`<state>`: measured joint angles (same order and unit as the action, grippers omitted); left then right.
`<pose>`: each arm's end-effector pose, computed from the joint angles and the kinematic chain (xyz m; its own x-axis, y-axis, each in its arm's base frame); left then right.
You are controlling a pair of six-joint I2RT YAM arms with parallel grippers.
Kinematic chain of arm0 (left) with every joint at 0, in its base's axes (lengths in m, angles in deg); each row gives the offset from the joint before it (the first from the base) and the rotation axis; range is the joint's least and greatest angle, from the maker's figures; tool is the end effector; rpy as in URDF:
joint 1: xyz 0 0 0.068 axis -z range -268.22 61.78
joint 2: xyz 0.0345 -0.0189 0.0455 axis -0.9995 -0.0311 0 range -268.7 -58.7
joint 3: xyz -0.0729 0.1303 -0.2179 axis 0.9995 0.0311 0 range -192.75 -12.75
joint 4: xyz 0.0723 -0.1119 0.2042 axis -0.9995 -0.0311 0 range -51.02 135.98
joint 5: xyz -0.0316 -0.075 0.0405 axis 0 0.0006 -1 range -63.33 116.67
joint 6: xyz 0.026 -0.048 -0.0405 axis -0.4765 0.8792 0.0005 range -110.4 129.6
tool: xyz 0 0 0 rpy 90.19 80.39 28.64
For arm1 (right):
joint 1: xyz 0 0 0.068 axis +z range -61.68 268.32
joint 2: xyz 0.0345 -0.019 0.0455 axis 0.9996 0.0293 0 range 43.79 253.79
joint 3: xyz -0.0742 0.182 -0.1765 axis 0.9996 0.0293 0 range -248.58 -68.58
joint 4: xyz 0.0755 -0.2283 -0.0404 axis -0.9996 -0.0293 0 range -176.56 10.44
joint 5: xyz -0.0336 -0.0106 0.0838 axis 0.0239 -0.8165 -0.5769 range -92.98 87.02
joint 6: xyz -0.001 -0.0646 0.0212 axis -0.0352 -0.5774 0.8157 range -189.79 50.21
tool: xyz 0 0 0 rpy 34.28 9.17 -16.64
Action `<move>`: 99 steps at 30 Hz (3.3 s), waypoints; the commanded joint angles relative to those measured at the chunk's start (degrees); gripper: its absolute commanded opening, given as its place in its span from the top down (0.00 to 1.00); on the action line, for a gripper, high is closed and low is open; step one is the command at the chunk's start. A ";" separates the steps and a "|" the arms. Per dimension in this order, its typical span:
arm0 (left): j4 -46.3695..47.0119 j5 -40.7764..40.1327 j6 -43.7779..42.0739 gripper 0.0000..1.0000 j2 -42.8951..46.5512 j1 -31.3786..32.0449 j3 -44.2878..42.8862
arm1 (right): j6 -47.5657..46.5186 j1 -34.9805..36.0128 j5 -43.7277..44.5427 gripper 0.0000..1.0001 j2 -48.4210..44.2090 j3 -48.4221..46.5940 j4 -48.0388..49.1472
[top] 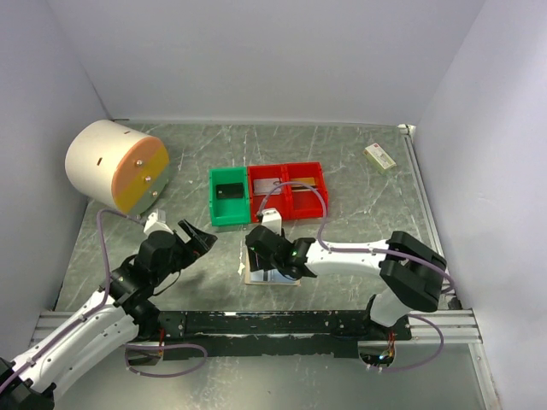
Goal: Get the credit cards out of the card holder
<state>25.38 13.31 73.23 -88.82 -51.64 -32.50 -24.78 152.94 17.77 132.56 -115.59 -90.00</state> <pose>0.1212 -0.0743 0.1944 -0.5604 -0.6696 -0.4873 -0.1834 0.6742 -0.7154 0.1460 0.2625 0.1638 -0.7712 -0.0824 -0.6313 -0.2919 0.9270 0.2356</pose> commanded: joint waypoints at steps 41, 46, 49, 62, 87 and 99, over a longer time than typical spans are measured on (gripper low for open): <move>3.69 5.59 -2.08 0.01 -2.39 -0.22 -0.13 | 0.39 -3.26 -6.04 0.34 5.85 -1.08 -0.36; 3.73 5.63 -3.10 0.01 -2.99 -0.25 -1.20 | 0.43 -3.27 -5.73 0.32 8.80 -3.25 -1.99; 3.28 5.34 -3.72 0.01 -3.19 -0.21 -1.66 | 0.39 -3.27 -5.70 0.38 9.22 -3.53 -1.83; 4.78 6.81 -5.67 0.01 -5.20 -0.26 -2.11 | 0.39 -4.17 -8.61 0.47 7.64 -1.38 1.41; 2.54 6.23 -2.35 0.01 -0.11 -0.22 0.03 | -1.60 -4.10 -5.16 0.33 13.89 -5.43 -5.08; 4.86 7.73 -2.35 0.01 0.11 -0.24 0.75 | -1.84 -5.32 -11.34 0.43 11.86 -2.76 -0.48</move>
<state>28.59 19.86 70.94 -90.25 -51.64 -32.48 -26.77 149.14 11.08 142.13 -122.45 -91.97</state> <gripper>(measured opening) 0.985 0.587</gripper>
